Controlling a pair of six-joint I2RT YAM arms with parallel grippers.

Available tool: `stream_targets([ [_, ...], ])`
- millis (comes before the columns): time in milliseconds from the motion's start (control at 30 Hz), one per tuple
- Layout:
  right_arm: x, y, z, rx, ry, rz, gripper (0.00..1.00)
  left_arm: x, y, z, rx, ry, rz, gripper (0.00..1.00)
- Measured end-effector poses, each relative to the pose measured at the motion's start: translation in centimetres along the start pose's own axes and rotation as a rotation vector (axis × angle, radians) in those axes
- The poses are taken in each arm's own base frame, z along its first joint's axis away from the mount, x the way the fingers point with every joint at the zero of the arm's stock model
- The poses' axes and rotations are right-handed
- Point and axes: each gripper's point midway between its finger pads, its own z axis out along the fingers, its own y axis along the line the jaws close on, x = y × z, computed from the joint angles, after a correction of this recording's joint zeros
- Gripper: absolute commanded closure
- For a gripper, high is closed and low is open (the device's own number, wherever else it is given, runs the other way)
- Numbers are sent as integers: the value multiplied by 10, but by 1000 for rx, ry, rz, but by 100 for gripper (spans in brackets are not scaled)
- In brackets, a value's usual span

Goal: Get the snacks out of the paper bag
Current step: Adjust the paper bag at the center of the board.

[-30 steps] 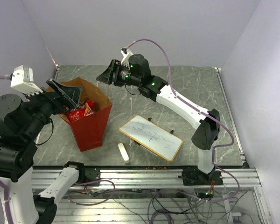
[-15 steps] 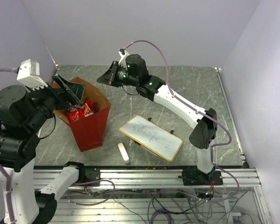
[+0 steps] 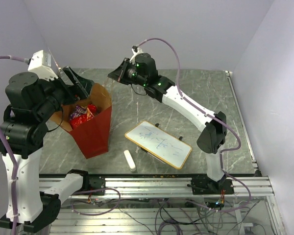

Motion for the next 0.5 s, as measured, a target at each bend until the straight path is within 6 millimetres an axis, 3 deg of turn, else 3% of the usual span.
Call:
stream_targets([
  [300,-49,-67,-4,90,-45,16,100,0,5,25,-26,34,-6,4],
  [500,-91,-126,-20,161,-92,21,100,-7,5,59,-38,57,-17,3],
])
